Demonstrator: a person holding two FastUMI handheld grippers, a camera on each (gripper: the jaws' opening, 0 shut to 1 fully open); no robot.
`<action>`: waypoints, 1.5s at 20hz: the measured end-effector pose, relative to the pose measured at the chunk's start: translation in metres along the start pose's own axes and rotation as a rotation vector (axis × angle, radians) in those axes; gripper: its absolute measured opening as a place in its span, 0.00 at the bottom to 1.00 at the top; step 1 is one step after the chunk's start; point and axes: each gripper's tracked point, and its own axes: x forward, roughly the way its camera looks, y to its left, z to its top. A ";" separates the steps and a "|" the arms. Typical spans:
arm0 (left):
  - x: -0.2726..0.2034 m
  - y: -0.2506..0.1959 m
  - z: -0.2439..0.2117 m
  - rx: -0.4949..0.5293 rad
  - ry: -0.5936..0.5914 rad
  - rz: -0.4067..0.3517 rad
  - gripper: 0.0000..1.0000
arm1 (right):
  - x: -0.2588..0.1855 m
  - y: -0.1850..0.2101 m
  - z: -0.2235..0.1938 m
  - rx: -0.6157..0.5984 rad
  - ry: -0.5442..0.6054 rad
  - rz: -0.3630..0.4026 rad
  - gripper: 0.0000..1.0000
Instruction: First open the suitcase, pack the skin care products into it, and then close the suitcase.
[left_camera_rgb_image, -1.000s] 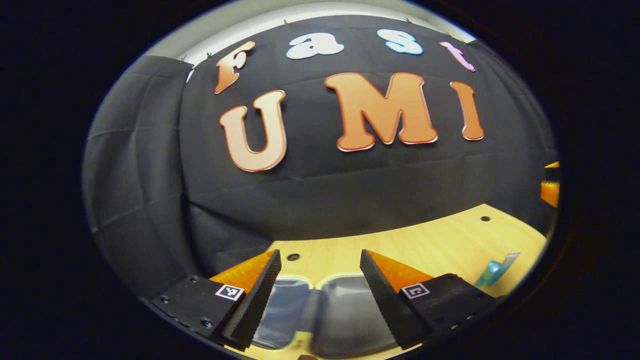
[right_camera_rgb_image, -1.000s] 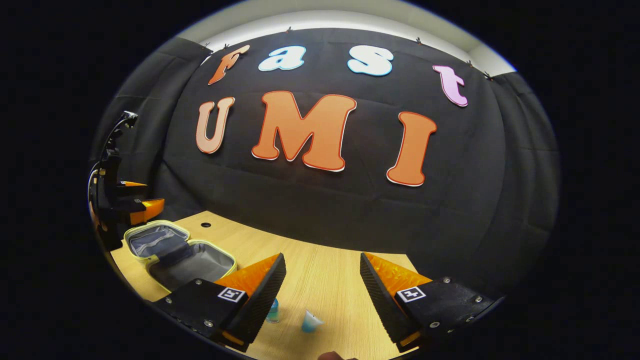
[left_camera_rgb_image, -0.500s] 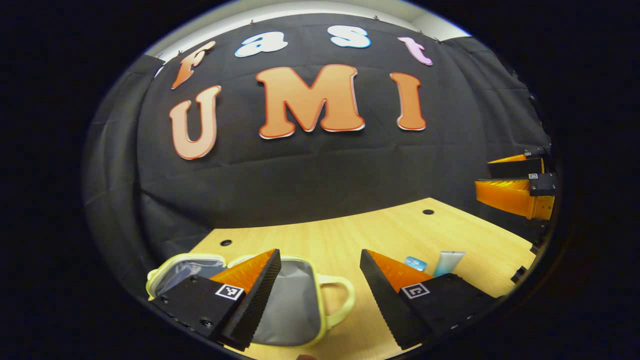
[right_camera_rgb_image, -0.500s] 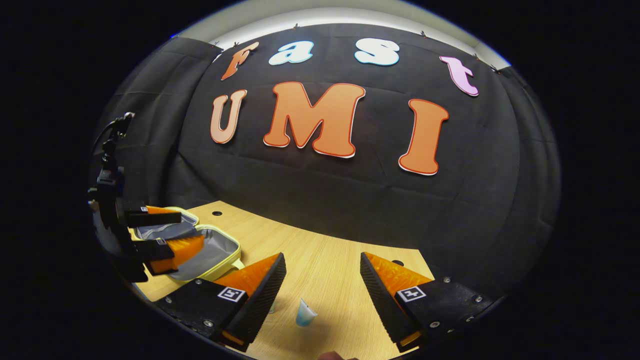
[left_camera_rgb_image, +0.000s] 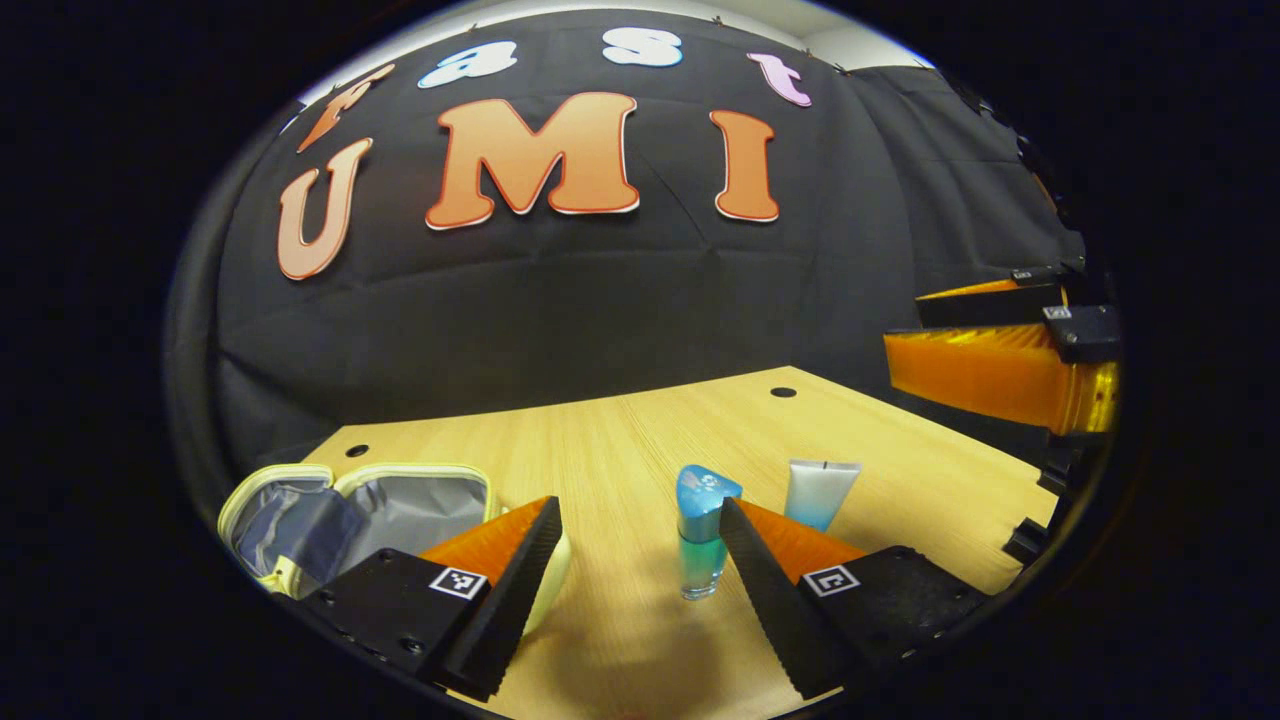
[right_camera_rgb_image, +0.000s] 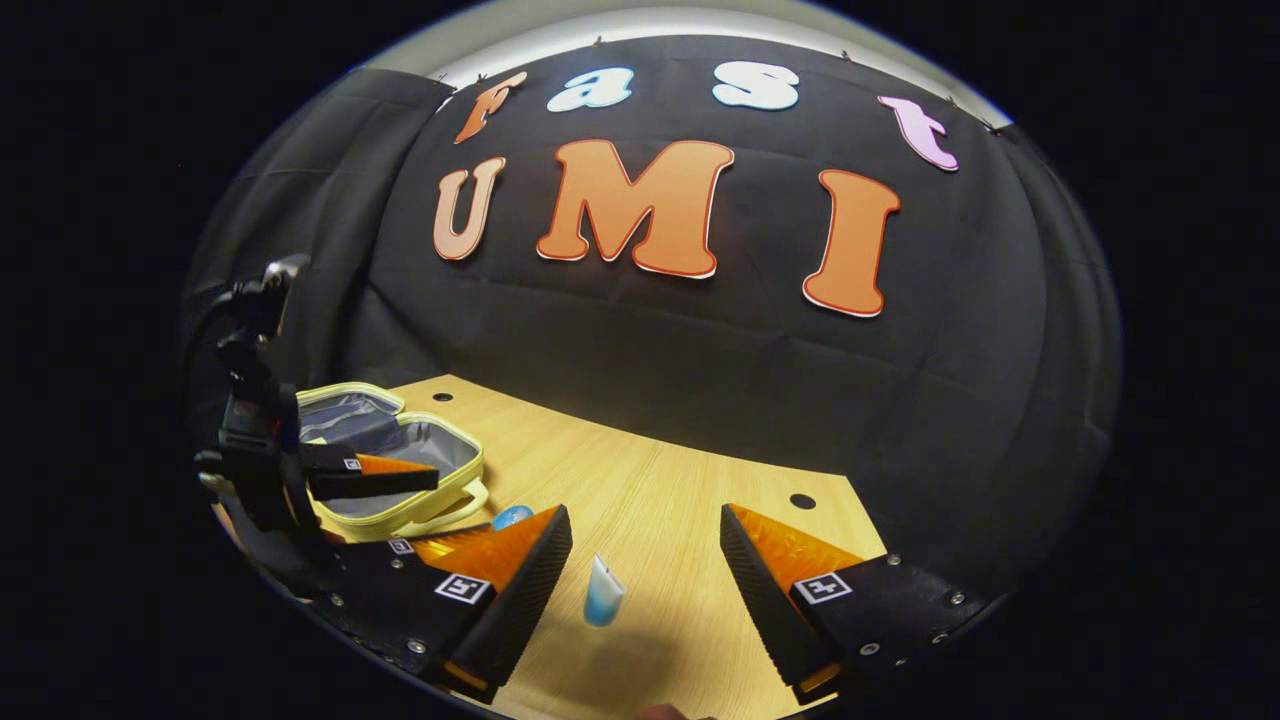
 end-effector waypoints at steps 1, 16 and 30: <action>0.006 -0.005 -0.007 -0.006 0.013 -0.011 0.99 | 0.002 -0.001 -0.005 0.001 0.004 0.002 0.95; 0.057 -0.041 -0.060 -0.009 0.156 -0.102 0.41 | 0.027 0.001 -0.109 0.063 0.179 0.041 0.95; -0.037 0.036 0.054 -0.019 0.079 0.084 0.41 | 0.062 0.039 -0.152 0.139 0.352 0.172 0.71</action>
